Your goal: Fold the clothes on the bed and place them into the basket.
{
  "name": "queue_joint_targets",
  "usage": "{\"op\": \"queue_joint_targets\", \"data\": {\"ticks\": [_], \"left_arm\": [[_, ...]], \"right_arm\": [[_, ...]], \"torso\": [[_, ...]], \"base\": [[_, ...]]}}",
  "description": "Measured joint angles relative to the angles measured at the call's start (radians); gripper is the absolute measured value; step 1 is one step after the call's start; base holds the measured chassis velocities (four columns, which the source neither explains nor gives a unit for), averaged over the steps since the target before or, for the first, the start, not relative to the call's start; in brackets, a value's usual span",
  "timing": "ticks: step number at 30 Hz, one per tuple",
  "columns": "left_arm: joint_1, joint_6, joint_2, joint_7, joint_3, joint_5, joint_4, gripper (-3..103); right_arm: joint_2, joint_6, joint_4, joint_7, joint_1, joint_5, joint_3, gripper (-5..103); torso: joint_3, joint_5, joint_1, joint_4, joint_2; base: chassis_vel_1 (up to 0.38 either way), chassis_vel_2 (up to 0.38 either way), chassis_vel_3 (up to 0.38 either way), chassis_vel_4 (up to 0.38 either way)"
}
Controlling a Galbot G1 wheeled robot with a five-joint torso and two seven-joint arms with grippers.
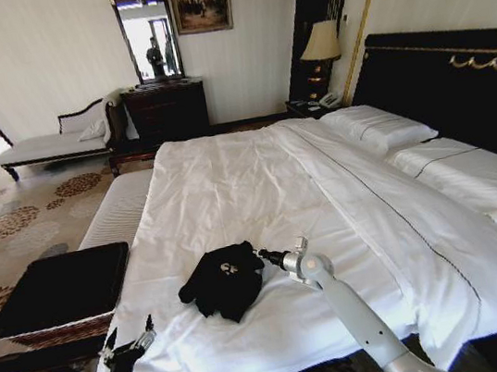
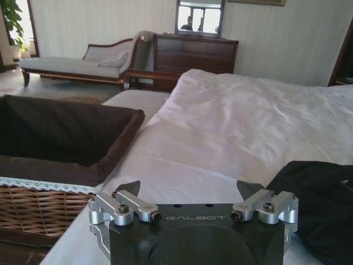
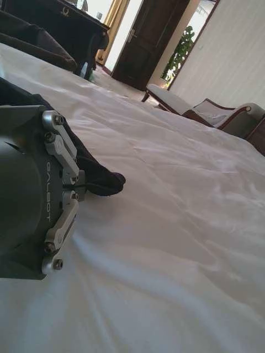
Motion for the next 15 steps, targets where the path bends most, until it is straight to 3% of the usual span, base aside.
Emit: {"op": "queue_joint_targets", "data": {"ticks": [2,5,6,10,15], "left_arm": [[-0.019,0.022,0.029,-0.009,0.015,-0.028,0.004,98],[-0.129,0.103,0.151,-0.051,0.102,-0.218,0.033,98],[-0.129,0.103,0.151,-0.051,0.102,-0.218,0.033,98],[-0.299,0.142,0.250,-0.098,0.209,-0.413,0.106,98],[-0.387,0.143,0.293,-0.097,0.259,-0.462,0.174,97]], "right_arm": [[-0.007,0.005,0.010,-0.003,-0.002,-0.014,0.000,1],[-0.022,0.011,0.026,-0.005,-0.007,-0.047,-0.009,1],[-0.022,0.011,0.026,-0.005,-0.007,-0.047,-0.009,1],[-0.023,0.012,0.032,-0.003,-0.010,-0.064,-0.020,1],[-0.028,0.012,0.024,0.001,-0.011,-0.070,-0.027,1]], "torso": [[0.000,-0.0002,0.000,0.0003,0.000],[0.000,0.0000,0.000,-0.0001,0.000],[0.000,0.0000,0.000,-0.0001,0.000],[0.000,-0.0004,0.000,0.0000,0.000],[0.000,0.0000,0.000,-0.0002,0.000]], "base": [[0.000,0.000,0.000,0.000],[0.000,0.000,0.000,0.000],[0.000,0.000,0.000,0.000],[0.000,0.000,0.000,0.000],[0.000,0.000,0.000,0.000]]}}
